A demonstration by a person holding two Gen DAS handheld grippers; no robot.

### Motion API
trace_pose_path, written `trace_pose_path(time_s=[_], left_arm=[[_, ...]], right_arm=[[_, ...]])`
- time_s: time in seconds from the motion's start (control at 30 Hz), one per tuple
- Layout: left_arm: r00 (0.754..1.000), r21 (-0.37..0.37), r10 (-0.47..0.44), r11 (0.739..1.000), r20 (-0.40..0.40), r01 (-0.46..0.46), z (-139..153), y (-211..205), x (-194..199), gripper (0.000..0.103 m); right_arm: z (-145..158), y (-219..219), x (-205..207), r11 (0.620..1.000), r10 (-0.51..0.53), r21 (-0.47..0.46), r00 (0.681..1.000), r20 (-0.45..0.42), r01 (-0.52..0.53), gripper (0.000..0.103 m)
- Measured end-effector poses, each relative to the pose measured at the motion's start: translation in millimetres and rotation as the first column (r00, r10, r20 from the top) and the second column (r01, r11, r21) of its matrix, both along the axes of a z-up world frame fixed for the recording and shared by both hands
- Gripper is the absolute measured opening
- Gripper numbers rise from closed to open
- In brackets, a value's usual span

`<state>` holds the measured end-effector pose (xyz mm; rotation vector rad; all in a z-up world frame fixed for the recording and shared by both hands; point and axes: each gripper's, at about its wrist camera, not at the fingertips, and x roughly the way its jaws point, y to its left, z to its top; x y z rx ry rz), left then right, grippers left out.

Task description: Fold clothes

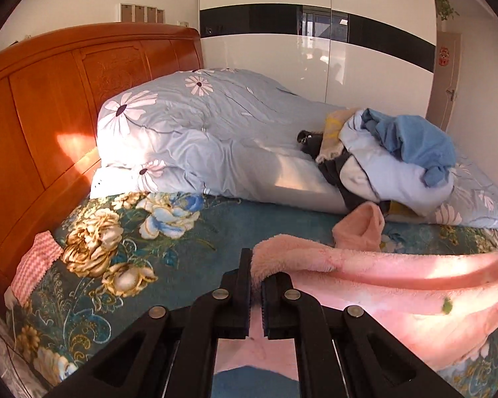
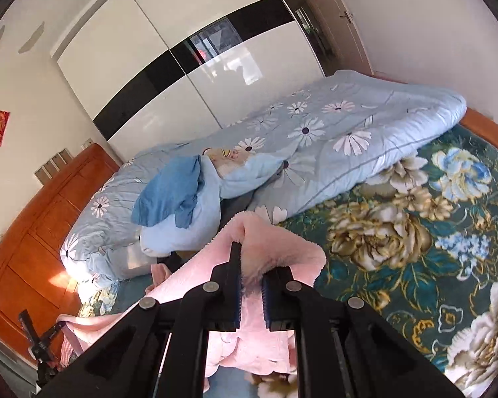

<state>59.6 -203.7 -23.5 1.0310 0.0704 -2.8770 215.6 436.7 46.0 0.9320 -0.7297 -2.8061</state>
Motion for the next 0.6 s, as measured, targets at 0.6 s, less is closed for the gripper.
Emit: trace_pose_path(time_s=[0.6], left_arm=[[0.977,0.014,-0.140,0.990,0.162,0.140,-98.1,16.1,89.0,0.006]], right_arm=[[-120.4,23.1,97.1,0.996,0.000,0.091,0.993,0.122,-0.011,0.009]])
